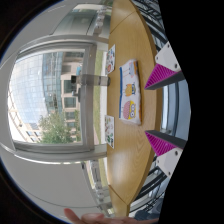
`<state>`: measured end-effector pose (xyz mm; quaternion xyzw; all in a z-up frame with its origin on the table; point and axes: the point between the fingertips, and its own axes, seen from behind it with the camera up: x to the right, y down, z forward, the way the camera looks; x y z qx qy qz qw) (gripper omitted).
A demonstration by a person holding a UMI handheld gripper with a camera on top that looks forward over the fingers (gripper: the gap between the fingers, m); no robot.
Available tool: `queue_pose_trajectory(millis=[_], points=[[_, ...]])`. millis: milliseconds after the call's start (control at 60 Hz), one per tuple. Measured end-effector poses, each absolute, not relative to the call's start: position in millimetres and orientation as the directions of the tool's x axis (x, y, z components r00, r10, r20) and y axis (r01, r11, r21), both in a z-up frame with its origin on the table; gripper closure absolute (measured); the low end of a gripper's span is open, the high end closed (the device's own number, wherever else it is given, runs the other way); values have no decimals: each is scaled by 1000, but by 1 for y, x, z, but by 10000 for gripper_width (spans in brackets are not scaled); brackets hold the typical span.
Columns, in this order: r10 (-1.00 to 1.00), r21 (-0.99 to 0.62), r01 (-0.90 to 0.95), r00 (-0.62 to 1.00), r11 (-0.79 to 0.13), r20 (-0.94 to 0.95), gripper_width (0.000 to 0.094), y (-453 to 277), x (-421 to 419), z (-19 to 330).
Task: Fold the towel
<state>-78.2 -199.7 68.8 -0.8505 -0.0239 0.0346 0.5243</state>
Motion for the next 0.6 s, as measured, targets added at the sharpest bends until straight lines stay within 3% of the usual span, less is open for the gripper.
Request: queue_pose_trajectory(millis=[150,383,550,600], points=[[66,-892,29,998,-451,-1,144,-132,-110,51],[15,-869,70,997,-490,72,311,-42,-134,23],[2,-820,82,995,-567,98,552,-19,-140,-8],[7,-821,85,995,-565,98,668,-17,-142,-6]])
